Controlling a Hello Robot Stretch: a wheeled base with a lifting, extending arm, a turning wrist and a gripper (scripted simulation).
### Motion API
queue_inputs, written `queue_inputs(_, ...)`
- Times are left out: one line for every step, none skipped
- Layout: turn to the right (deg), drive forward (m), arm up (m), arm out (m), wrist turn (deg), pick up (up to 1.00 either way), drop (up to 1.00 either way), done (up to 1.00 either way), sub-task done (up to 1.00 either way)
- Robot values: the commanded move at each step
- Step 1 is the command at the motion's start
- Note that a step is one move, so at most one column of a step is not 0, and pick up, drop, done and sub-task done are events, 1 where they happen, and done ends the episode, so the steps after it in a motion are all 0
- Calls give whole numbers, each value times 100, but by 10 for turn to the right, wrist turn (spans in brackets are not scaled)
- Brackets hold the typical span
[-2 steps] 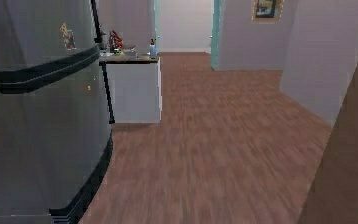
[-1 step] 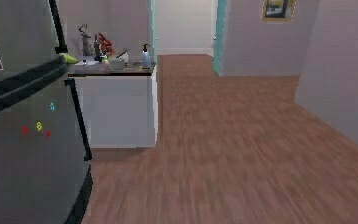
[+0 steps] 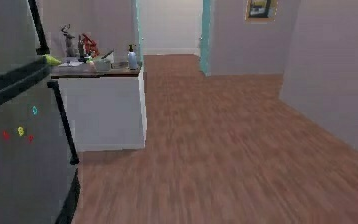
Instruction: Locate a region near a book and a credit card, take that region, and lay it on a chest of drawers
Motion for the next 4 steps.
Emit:
queue_inputs(0,100,0,0,0,0,0,0,0)
queue_inputs(30,0,0,0,0,0,0,0,0)
queue_inputs(0,95,0,0,0,0,0,0,0)
queue_inputs(0,100,0,0,0,0,0,0,0)
